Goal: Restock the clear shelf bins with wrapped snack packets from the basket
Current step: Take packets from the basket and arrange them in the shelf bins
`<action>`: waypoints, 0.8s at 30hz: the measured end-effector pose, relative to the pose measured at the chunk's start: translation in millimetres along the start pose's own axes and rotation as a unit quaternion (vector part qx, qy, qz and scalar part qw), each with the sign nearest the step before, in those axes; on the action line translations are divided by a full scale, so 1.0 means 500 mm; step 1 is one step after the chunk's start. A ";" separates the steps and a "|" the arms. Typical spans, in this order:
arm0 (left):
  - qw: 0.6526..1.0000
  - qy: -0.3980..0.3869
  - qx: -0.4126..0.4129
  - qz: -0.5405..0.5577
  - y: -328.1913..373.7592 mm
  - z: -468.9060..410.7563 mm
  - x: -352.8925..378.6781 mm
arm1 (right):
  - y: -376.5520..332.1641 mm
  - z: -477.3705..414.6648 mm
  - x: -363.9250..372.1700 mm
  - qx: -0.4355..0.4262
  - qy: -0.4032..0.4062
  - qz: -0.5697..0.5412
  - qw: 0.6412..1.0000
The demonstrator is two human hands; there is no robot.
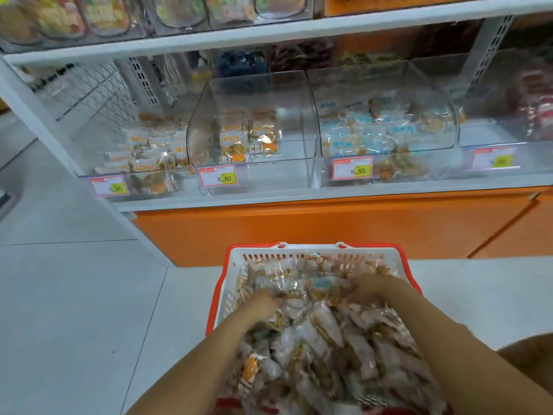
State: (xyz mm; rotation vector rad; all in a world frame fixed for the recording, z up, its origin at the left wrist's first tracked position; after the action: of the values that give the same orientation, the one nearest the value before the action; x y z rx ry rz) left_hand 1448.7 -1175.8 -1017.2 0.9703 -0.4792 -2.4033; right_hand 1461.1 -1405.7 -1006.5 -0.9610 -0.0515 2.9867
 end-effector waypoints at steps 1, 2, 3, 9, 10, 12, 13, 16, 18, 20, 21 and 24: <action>1.000 0.000 -0.008 0.006 0.000 -0.001 0.000 | 0.014 -0.027 0.028 -0.011 0.003 -0.030 0.999; 1.000 -0.006 -0.012 0.000 0.004 -0.001 -0.001 | 0.032 -0.059 0.053 -0.021 -0.001 -0.059 0.998; 1.000 -0.013 -0.022 -0.005 0.007 -0.001 0.000 | 0.034 -0.058 0.059 -0.031 0.000 -0.073 0.997; 0.999 -0.035 -0.021 -0.022 0.073 0.007 0.014 | 0.028 -0.001 0.014 -0.047 0.058 -0.323 0.944; 0.999 -0.033 0.001 -0.008 0.091 0.012 0.016 | 0.027 0.014 0.008 -0.059 0.055 -0.376 0.923; 0.997 -0.030 0.041 0.060 0.127 0.025 0.018 | 0.019 0.045 -0.018 -0.108 0.086 -0.465 0.874; 0.990 -0.039 0.047 0.128 0.143 0.035 0.019 | 0.014 0.066 -0.036 -0.141 0.112 -0.485 0.856; 0.911 -0.099 0.048 0.398 0.190 0.059 0.013 | -0.002 0.132 -0.101 -0.250 0.175 -0.492 0.816; 0.878 -0.083 0.099 0.461 0.218 0.073 -0.022 | -0.016 0.177 -0.137 -0.308 0.194 -0.491 0.792; 0.873 -0.041 0.139 0.466 0.238 0.095 -0.063 | -0.022 0.211 -0.167 -0.333 0.216 -0.547 0.737; 0.871 -0.022 0.157 0.465 0.245 0.106 -0.082 | -0.023 0.221 -0.179 -0.333 0.231 -0.580 0.707; 0.868 0.022 0.210 0.449 0.259 0.149 -0.138 | -0.040 0.240 -0.210 -0.324 0.248 -0.642 0.649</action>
State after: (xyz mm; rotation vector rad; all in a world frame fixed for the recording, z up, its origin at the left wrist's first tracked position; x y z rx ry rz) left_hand 1479.2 -1232.1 -865.4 0.7181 -1.1698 -1.4466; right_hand 1476.3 -1390.8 -847.3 -1.0213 -1.2369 1.2856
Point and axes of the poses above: each hand's wrist, its own z-axis away from the middle knuckle, its own x-axis out of the palm, y = z × x, the point moved 6 cm from there along -z, towards the middle knuckle, and after that the axes turned 7 degrees about z, right-handed, at the moved point
